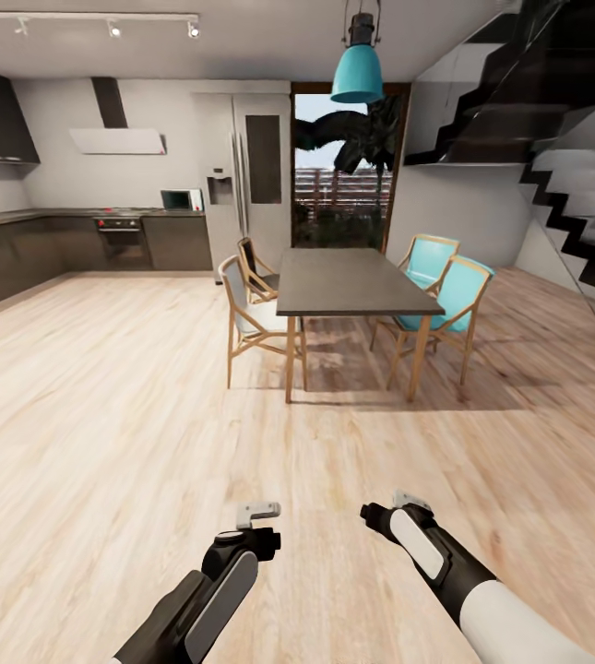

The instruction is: Place each of the two pumpkins and all three candles from the living room inside a cabinet in the living room (use any cabinet), then make sure every cabinet is closed, and position the cauldron so it is next to a table in the living room.

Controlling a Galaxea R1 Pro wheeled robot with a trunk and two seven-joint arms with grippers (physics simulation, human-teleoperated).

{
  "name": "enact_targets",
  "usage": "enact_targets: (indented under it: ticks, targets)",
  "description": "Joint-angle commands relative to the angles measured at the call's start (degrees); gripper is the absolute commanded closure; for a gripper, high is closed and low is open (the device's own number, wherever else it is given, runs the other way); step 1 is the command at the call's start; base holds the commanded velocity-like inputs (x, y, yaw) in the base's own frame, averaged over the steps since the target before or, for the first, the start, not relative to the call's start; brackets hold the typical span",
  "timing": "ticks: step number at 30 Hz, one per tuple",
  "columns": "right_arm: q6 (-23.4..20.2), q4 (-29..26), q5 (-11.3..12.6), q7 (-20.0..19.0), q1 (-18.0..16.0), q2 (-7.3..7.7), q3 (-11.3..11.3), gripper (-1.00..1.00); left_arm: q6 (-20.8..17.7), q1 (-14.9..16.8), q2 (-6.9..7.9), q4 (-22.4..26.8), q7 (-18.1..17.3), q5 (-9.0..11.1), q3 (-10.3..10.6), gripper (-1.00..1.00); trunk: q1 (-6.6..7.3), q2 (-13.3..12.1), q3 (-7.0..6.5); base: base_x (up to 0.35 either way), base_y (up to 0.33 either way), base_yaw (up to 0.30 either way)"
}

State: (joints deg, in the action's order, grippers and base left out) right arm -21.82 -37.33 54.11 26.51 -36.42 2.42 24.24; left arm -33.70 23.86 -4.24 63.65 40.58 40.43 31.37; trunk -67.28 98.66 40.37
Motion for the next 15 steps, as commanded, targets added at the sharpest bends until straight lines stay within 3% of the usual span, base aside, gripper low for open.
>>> enact_targets:
  ticks: [1,15]
  targets:
    - [-0.1,-0.1,0.4,0.4,-0.1,0.07,0.4,-1.00,-0.1,0.0,0.02,0.1,0.5,0.5,0.1,-1.00,0.00,0.0,0.06,0.000,0.000,-0.270]
    - [-0.2,-0.1,0.9,0.5,-0.1,0.13,0.4,-1.00,-0.1,0.0,0.02,0.1,0.5,0.5,0.1,-1.00,0.00,0.0,0.06,0.000,0.000,-0.186]
